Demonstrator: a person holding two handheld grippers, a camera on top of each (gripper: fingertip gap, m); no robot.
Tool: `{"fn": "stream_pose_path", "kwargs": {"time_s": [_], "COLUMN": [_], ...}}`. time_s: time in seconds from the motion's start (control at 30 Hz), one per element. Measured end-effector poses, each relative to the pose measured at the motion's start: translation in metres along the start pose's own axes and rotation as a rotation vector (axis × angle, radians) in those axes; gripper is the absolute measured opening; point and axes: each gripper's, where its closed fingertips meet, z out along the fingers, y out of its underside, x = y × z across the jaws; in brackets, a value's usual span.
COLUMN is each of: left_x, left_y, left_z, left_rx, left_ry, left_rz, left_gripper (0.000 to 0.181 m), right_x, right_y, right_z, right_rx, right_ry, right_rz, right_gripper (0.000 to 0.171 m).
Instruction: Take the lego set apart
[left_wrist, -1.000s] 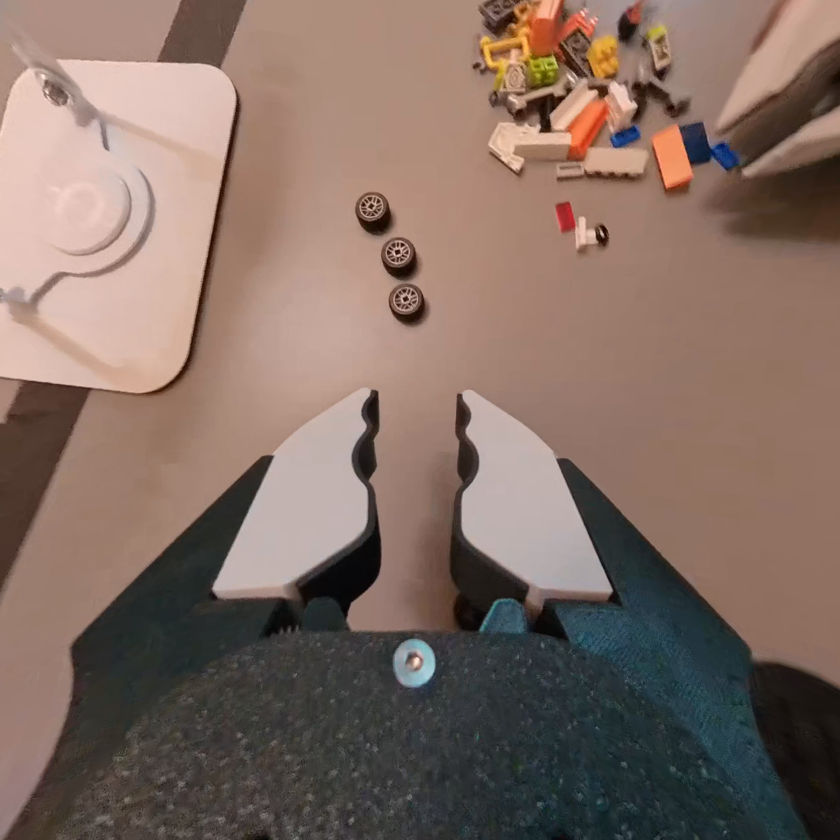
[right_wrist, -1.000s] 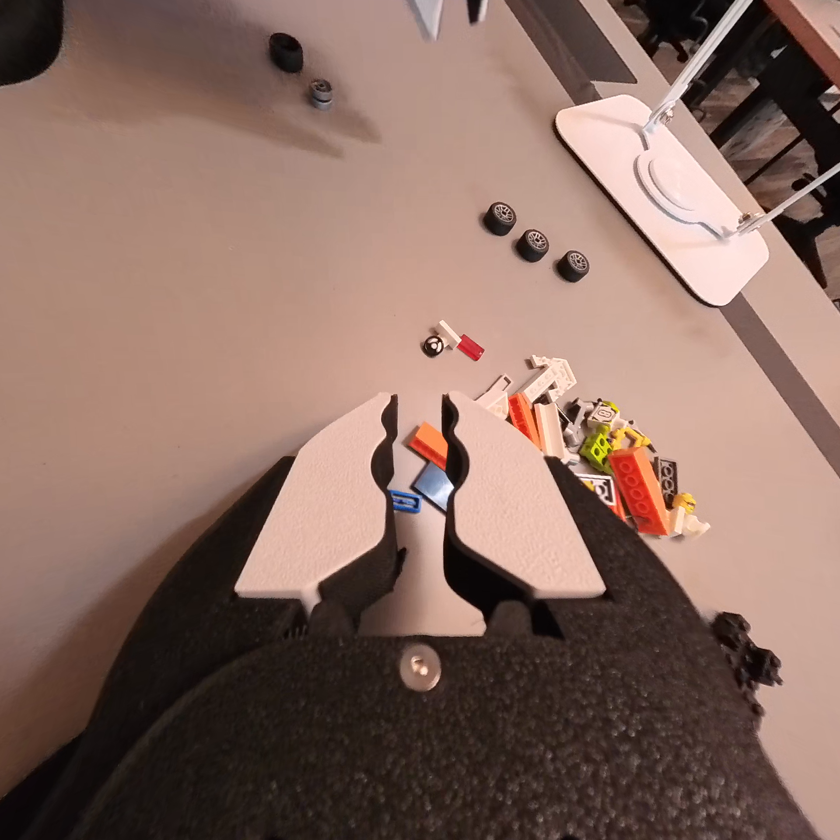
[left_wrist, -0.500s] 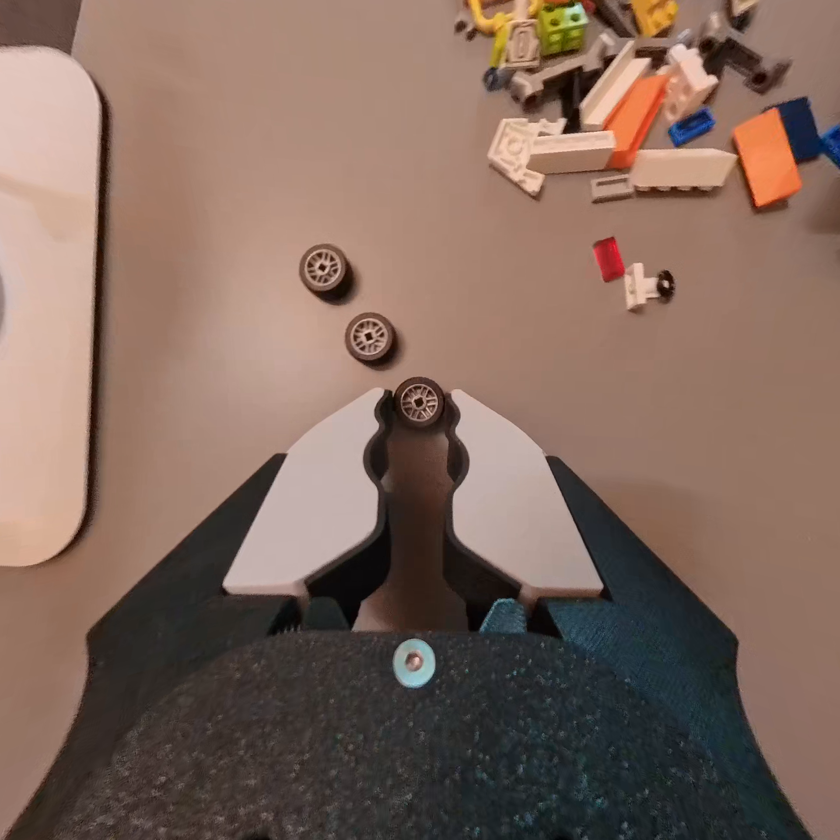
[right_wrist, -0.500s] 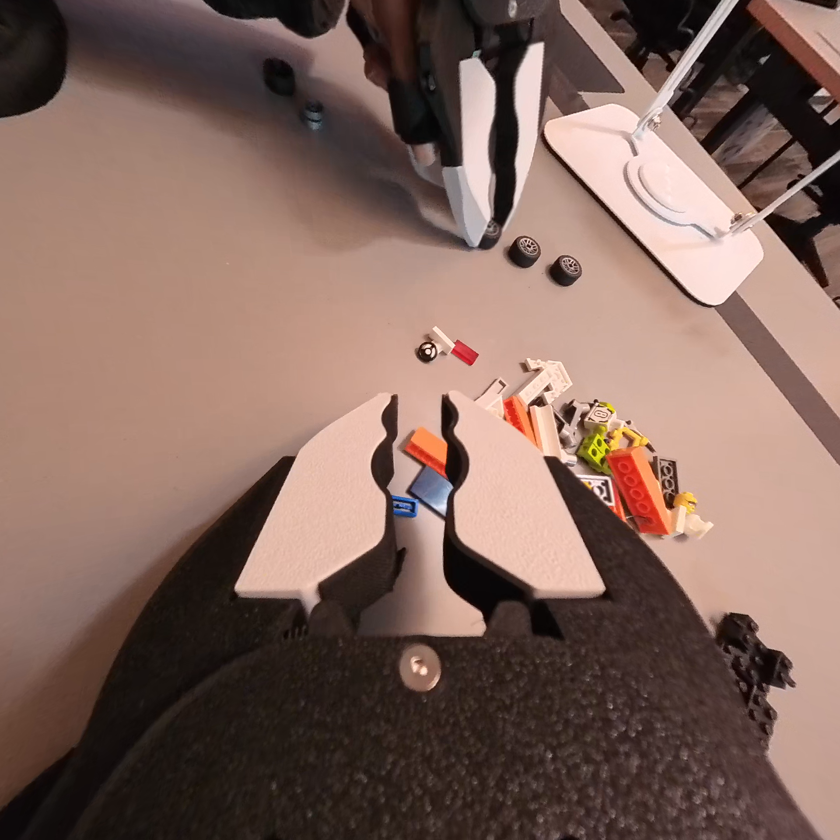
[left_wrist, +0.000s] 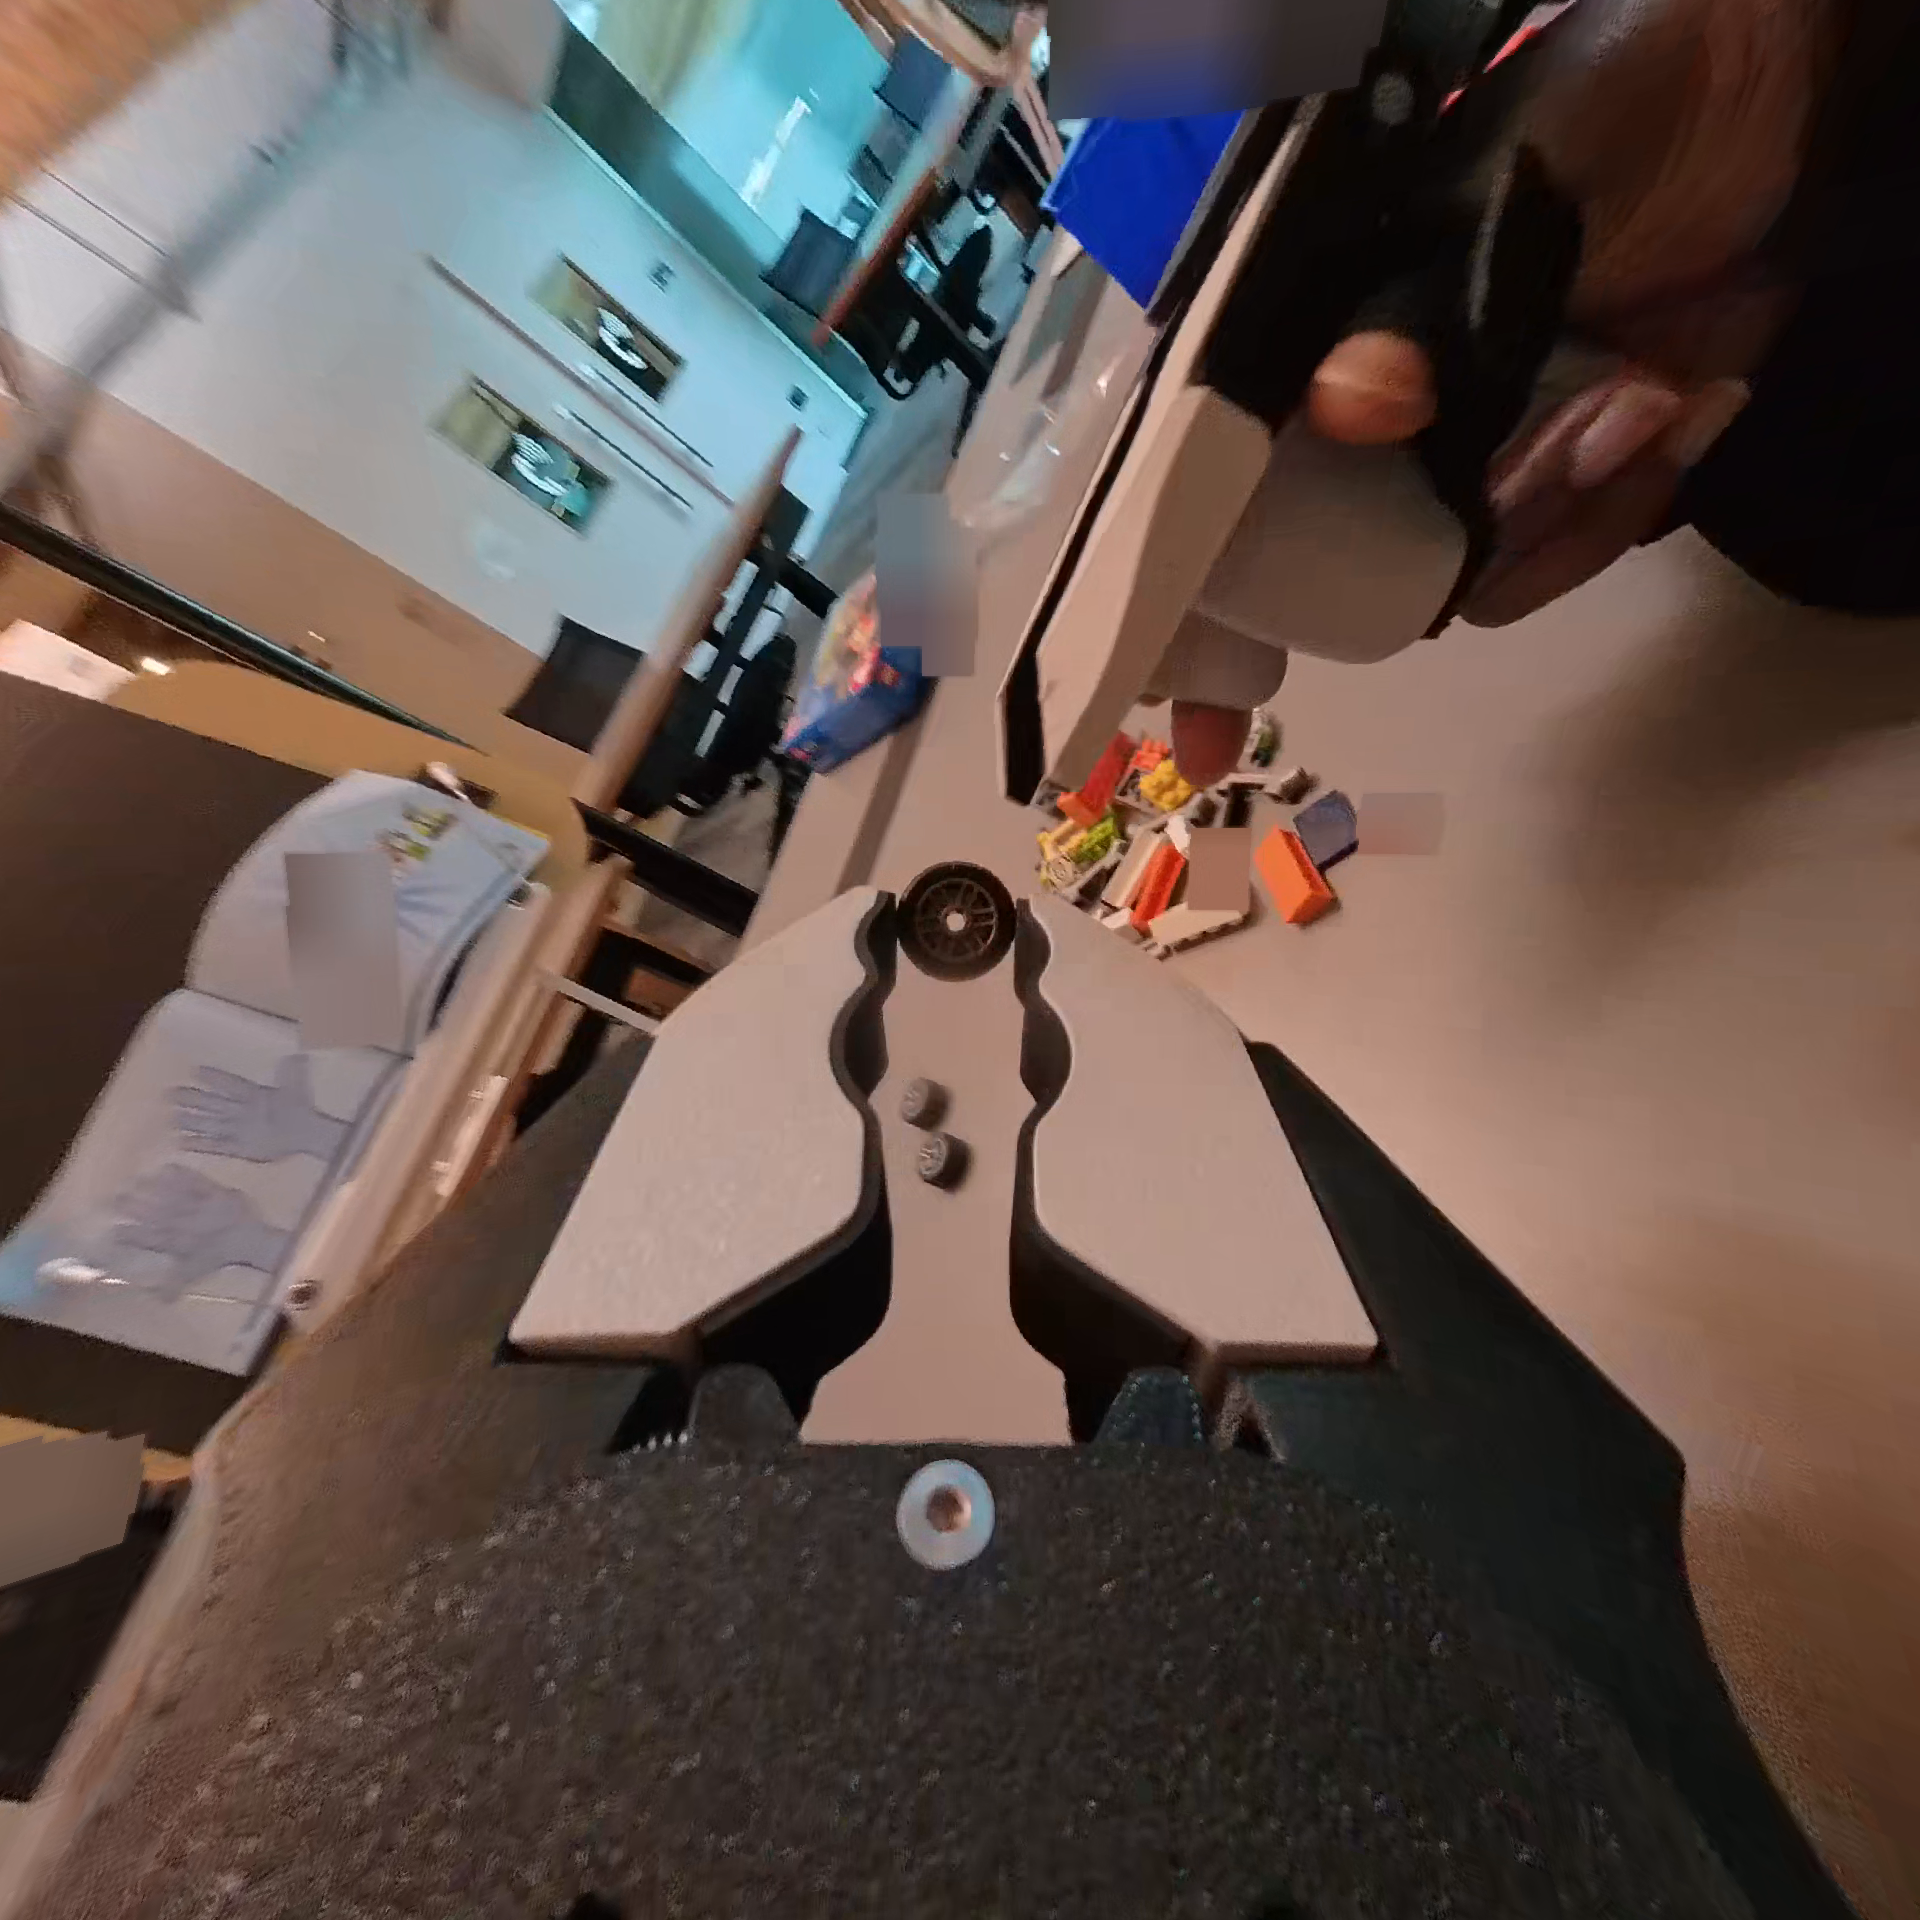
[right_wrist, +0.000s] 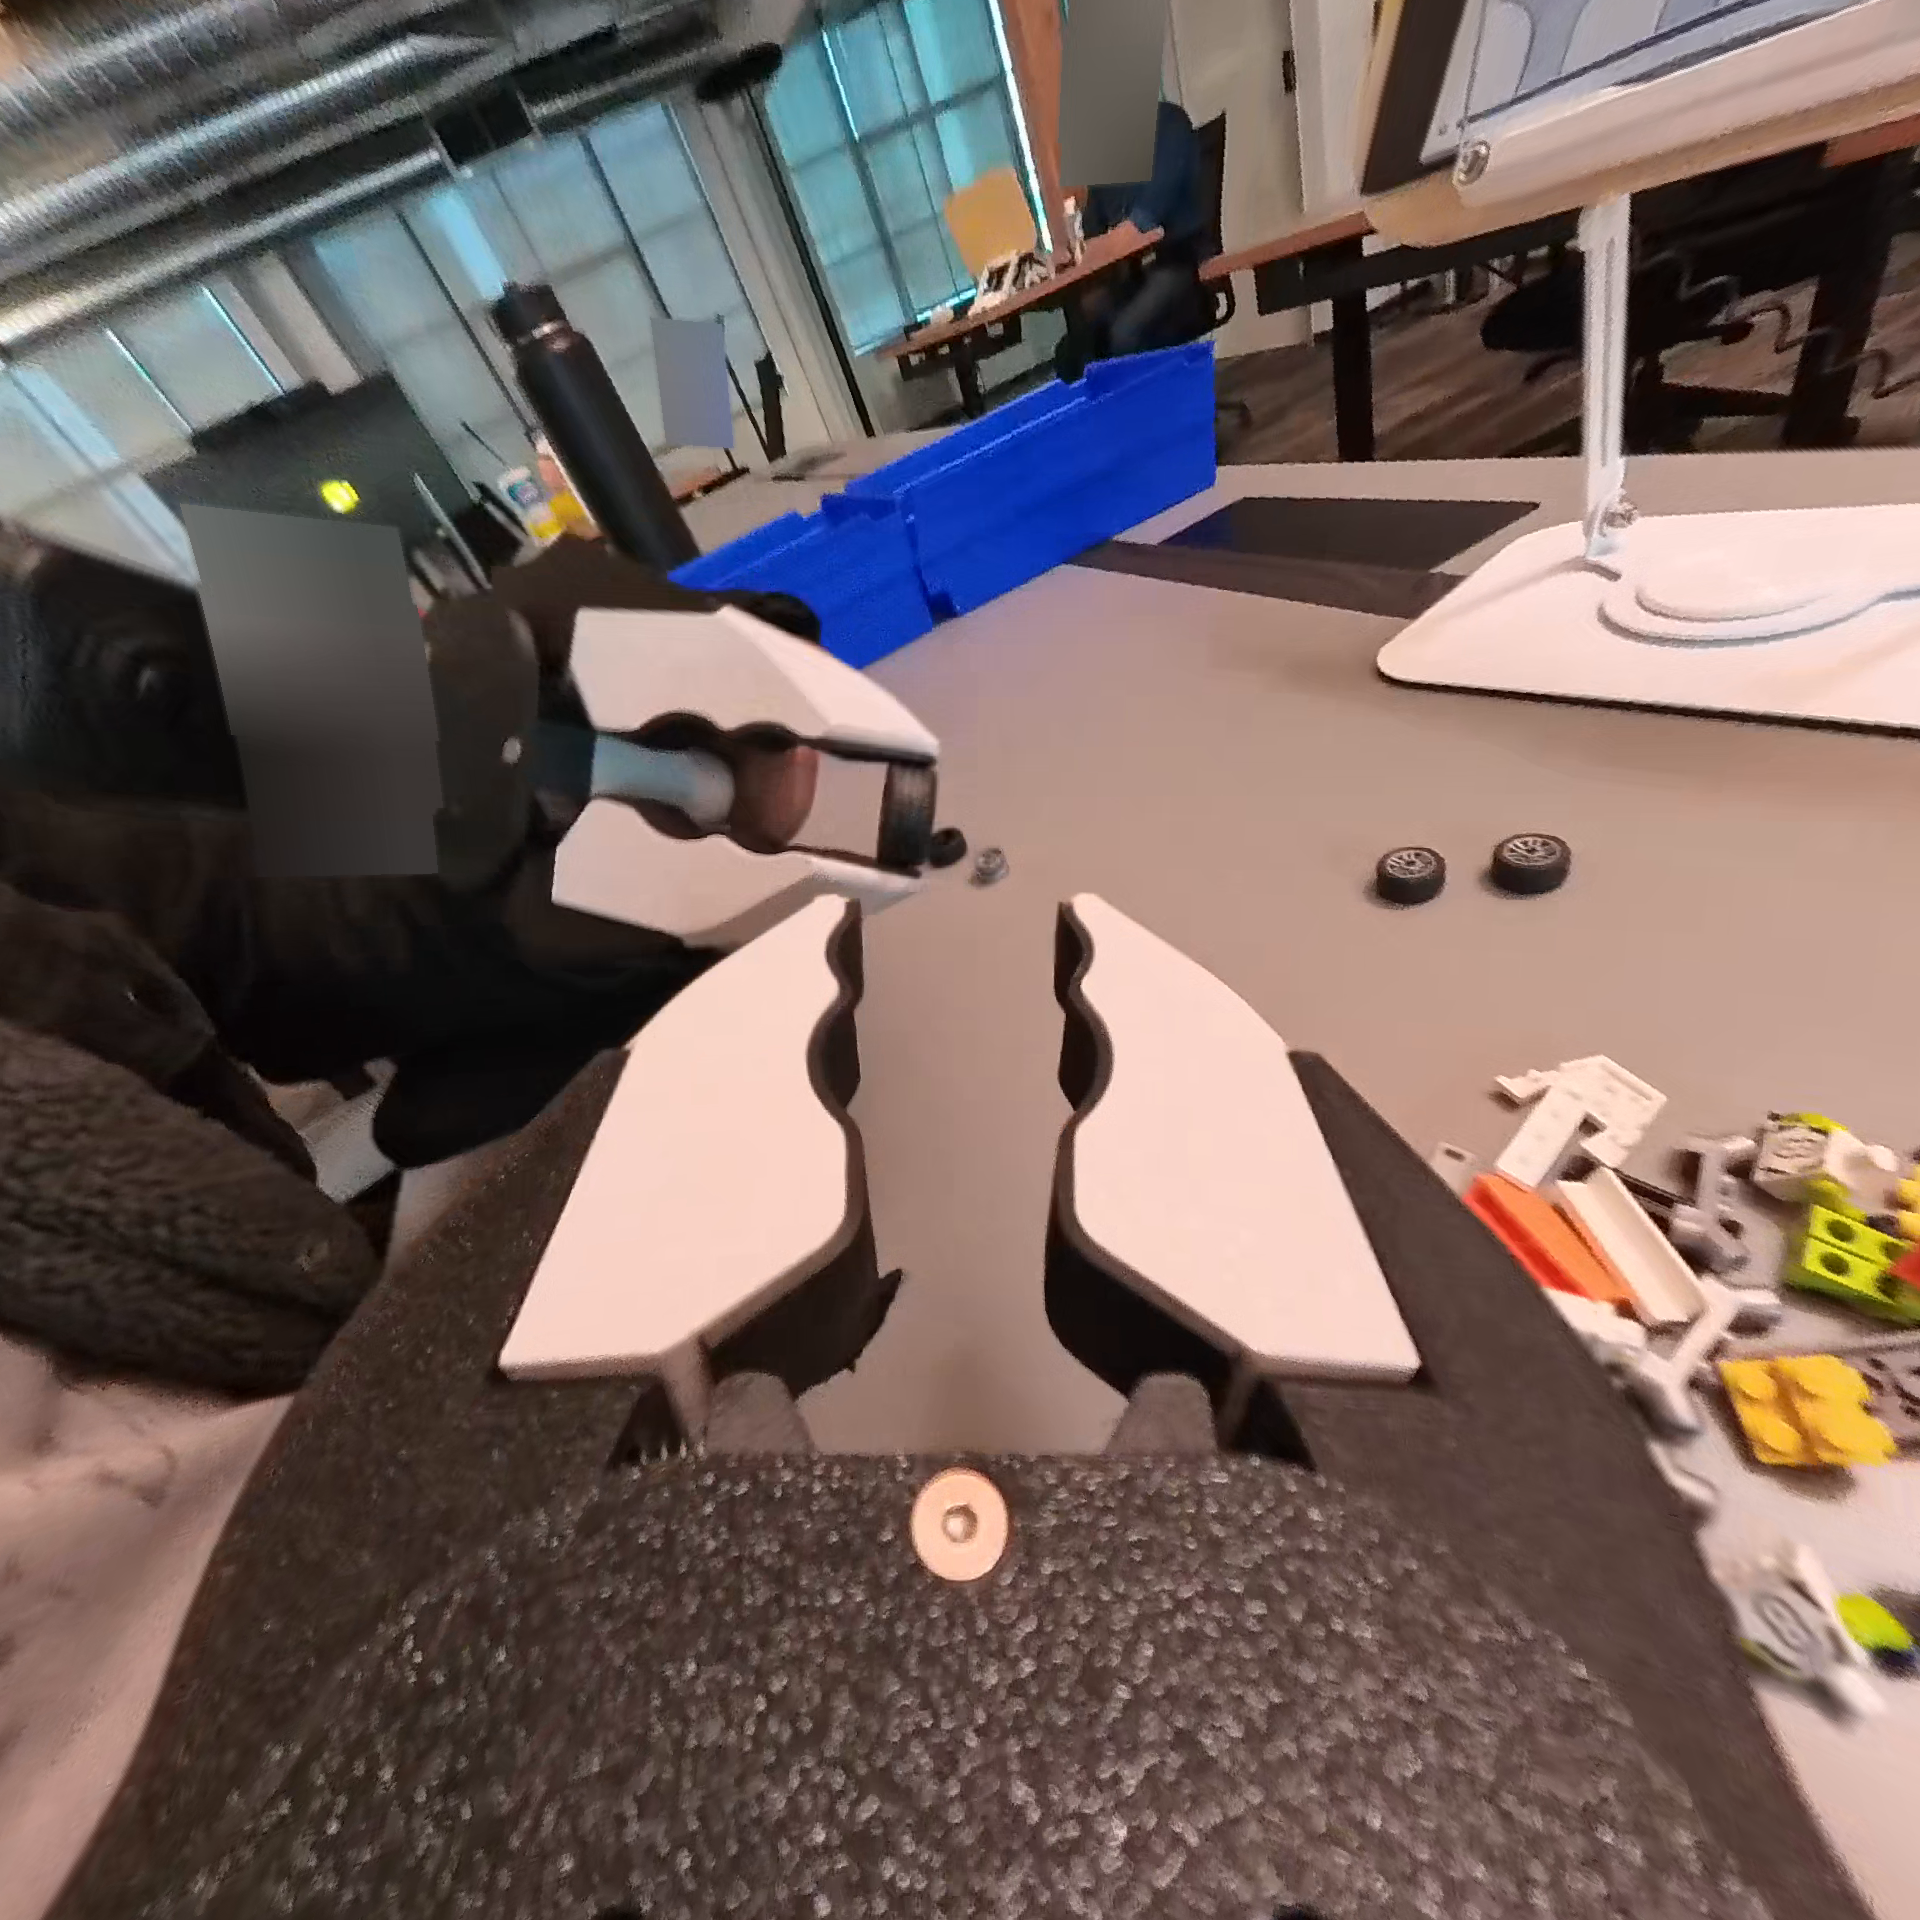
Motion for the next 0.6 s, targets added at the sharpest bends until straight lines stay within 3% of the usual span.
{"fn": "stream_pose_path", "kwargs": {"time_s": [0.27, 0.3, 0.4, 0.5, 0.6], "left_x": [-0.001, -0.001, 0.001, 0.008, 0.019], "left_y": [-0.011, -0.01, -0.007, -0.005, -0.011], "left_z": [-0.013, -0.014, -0.015, -0.014, -0.022], "left_rx": [0.013, 0.011, 0.011, 0.06, 0.176], "left_ry": [-0.088, -0.086, -0.055, 0.077, 0.346], "left_rz": [0.117, 0.11, 0.053, -0.13, -0.516], "left_gripper": [0.021, 0.021, 0.021, 0.026, 0.034], "right_x": [-0.031, -0.031, -0.032, -0.031, -0.034], "right_y": [-0.007, -0.007, -0.005, -0.003, -0.007], "right_z": [0.026, 0.027, 0.03, 0.026, 0.015], "right_rx": [-0.014, -0.017, -0.048, -0.084, -0.09], "right_ry": [-0.054, -0.048, -0.044, -0.068, -0.158], "right_rz": [-0.035, -0.047, -0.089, -0.169, -0.266], "right_gripper": [0.02, 0.011, 0.01, 0.01, 0.01]}}
